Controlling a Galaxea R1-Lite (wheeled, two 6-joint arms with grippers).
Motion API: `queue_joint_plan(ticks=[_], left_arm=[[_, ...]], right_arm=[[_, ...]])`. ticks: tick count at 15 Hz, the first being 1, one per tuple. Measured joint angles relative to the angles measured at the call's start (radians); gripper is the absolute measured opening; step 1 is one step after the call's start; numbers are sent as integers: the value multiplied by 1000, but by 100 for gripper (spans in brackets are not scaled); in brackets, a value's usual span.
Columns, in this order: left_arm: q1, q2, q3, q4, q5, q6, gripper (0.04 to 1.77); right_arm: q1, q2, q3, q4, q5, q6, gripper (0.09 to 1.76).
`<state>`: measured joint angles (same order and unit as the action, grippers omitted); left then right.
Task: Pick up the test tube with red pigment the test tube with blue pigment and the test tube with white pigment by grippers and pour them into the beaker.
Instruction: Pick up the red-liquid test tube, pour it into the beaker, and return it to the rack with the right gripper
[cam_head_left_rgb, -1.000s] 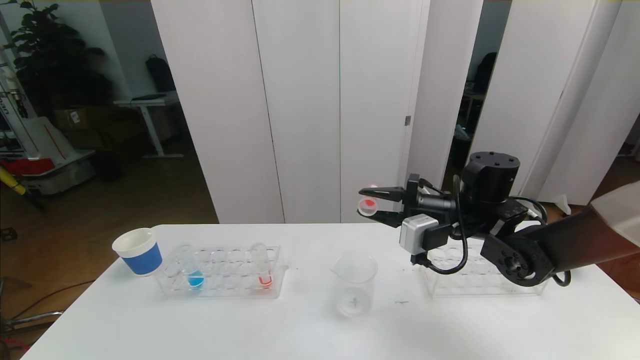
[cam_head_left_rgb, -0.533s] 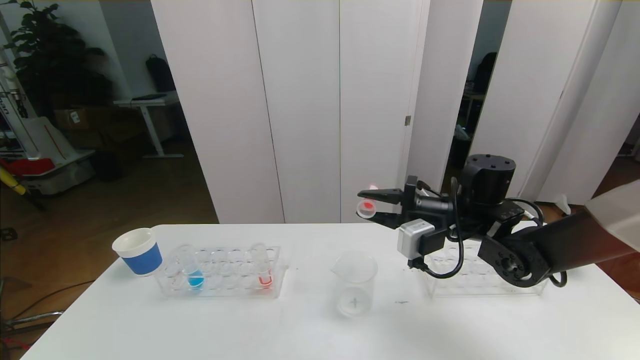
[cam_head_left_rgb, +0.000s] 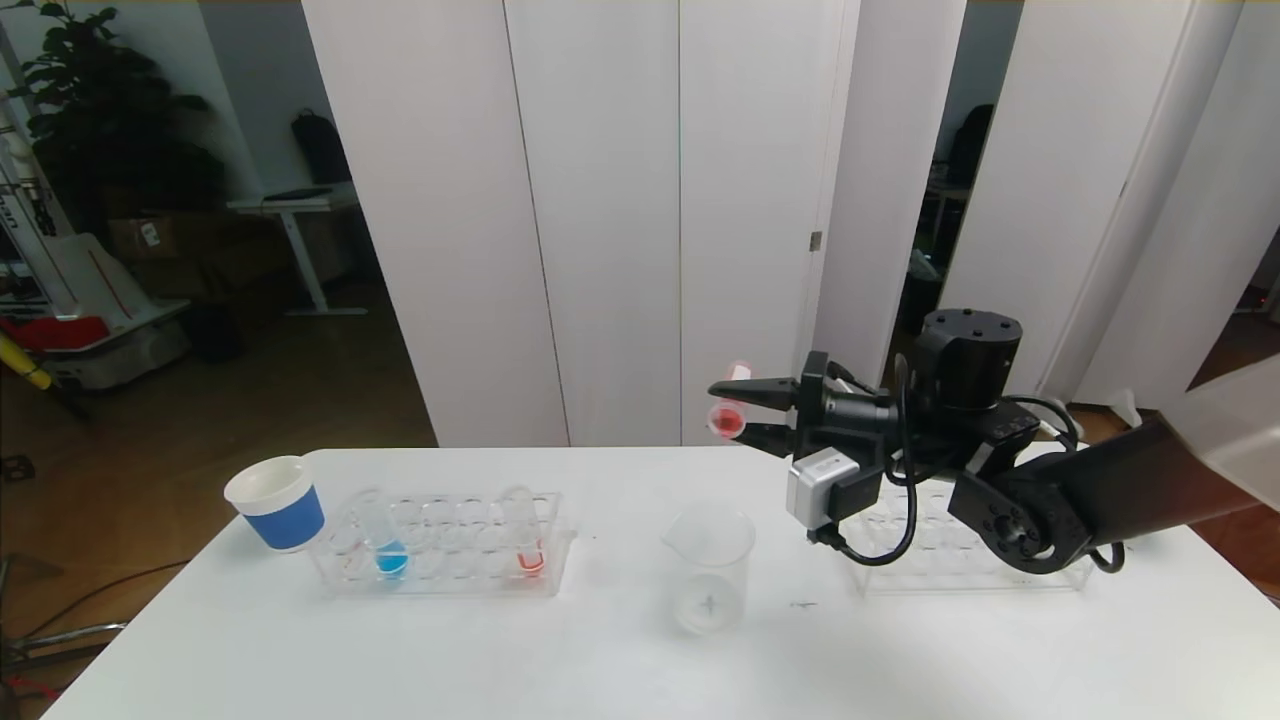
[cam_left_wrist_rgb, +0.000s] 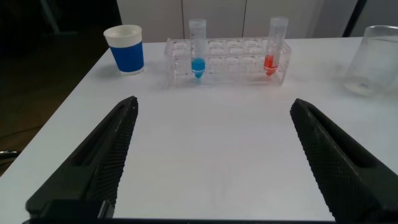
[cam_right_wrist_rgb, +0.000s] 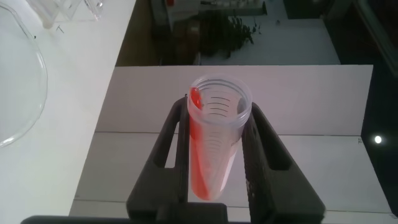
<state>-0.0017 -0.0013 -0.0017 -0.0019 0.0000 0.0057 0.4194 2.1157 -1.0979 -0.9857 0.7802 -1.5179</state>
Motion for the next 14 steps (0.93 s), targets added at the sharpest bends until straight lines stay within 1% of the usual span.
queue_joint_plan(ticks=[6,14], left_arm=[[0,0,0,0,0,0,175],[0,0,0,0,0,0,175]], right_arm=[[15,24,-29,1,-32,-28,58],[14,33,-30,1,-33,-46,58]])
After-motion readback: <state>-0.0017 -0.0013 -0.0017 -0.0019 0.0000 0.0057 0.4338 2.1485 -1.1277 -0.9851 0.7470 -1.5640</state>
